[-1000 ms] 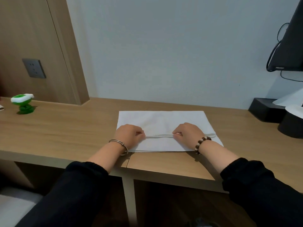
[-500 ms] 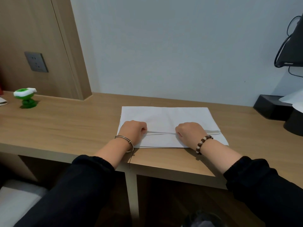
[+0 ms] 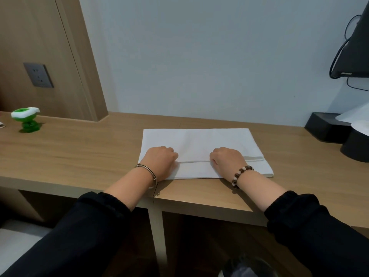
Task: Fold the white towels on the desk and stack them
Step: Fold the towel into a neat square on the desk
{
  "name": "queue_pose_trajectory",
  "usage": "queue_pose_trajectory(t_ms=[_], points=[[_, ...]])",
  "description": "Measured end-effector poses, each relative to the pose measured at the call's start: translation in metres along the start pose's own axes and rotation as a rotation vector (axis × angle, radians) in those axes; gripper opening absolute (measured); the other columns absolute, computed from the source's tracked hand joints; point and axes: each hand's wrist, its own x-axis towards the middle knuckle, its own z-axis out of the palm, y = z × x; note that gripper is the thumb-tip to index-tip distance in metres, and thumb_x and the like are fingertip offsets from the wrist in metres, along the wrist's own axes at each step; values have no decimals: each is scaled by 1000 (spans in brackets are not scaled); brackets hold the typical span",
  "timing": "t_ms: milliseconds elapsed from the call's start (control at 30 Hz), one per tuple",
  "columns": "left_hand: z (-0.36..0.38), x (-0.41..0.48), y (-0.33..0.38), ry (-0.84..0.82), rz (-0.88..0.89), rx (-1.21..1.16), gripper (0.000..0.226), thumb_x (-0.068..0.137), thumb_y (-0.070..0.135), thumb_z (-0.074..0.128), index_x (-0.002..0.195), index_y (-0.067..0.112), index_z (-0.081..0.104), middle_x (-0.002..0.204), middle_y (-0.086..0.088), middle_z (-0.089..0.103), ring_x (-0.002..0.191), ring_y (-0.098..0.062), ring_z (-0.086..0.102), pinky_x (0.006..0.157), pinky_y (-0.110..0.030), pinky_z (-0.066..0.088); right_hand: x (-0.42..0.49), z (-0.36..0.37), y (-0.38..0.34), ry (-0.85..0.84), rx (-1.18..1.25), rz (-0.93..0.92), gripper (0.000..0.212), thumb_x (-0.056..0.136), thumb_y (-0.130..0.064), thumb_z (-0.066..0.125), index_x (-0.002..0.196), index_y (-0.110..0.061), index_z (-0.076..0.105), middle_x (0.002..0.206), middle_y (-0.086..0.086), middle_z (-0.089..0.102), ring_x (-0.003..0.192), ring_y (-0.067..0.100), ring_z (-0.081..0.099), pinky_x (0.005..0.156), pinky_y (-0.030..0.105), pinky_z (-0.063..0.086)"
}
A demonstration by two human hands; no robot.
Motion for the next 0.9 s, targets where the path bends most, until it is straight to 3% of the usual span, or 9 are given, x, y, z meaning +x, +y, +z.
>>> queue_pose_trajectory(t_ms=[167,333,567,733,900], points=[[-15,8,13,-97,39,206,20,91,10,46,108,18,51,93,-2,63,83,-25,61,56,-29,32,-8,1,14,32,170,-8,23,97,-13,36,102,-12,59,101,2,59,94,20,52,71,30,43],[-23,18,31,-151,75,313,31,85,-2,49,108,16,58,98,-1,65,90,-24,63,60,-27,36,-22,-2,47,19,99,139,18,93,-13,39,83,-15,55,90,0,55,88,20,51,63,29,39],[-13,15,25,-95,-31,134,26,88,2,47,108,16,57,105,-2,57,97,-23,57,63,-29,37,-36,-5,75,-16,93,205,21,94,-15,41,89,-14,61,95,2,58,87,21,52,69,33,47],[-1,8,18,1,-89,24,13,94,11,43,97,16,55,98,-2,52,90,-23,52,57,-30,32,-39,-3,78,72,1,183,22,95,-18,42,93,-13,64,96,2,59,92,21,51,70,28,40],[1,7,16,49,-106,-39,14,96,18,42,90,15,55,94,-2,53,86,-23,53,58,-29,37,-43,-4,86,69,-41,230,18,92,-14,45,92,-15,63,95,0,58,89,19,49,69,26,33]])
